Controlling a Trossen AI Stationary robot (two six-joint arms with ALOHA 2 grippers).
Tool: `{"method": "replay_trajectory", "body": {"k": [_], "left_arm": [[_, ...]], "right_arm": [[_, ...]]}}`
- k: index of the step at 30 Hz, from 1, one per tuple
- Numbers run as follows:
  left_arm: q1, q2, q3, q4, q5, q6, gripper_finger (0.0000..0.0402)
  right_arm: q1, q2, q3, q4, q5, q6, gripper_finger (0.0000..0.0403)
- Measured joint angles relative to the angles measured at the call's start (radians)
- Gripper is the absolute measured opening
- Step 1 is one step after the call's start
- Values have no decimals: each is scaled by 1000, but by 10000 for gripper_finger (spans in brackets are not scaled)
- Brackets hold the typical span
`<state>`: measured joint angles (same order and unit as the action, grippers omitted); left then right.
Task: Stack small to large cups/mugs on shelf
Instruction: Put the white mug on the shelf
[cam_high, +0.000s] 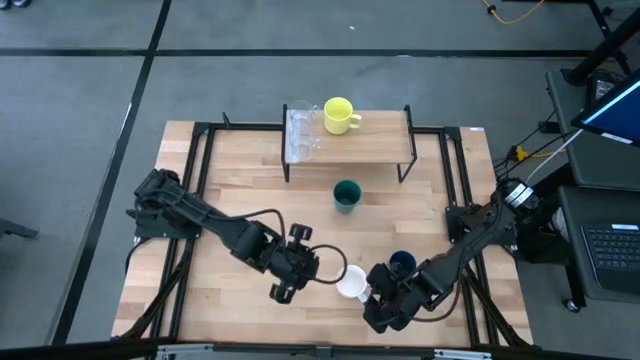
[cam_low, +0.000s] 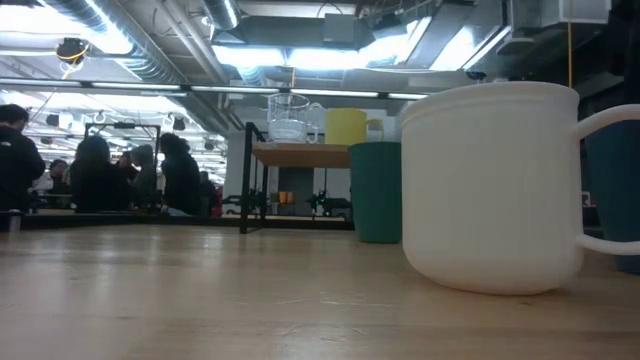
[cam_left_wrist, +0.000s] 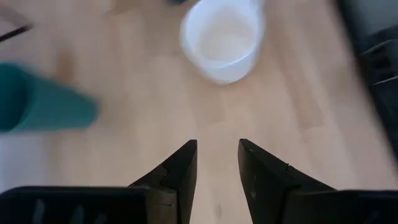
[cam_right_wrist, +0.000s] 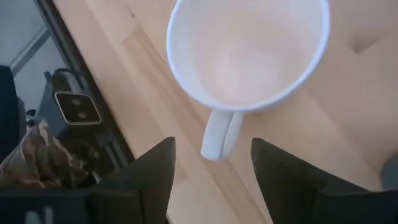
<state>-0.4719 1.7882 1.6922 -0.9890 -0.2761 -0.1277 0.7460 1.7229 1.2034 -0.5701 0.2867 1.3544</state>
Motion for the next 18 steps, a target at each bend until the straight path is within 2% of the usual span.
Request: {"method": "replay_trajectory", "body": {"k": [4,7,18], "left_arm": [[44,-3,-54,50,123,79,111],[82,-40,-99,50,185,76,111],[95,-230,-266,124,171,53,111]], "right_arm": [[-1,9,0,0,10,-1,212],[-3,28,0,2,1,1,212],[-51,69,-1,16,-45,29,212]]}}
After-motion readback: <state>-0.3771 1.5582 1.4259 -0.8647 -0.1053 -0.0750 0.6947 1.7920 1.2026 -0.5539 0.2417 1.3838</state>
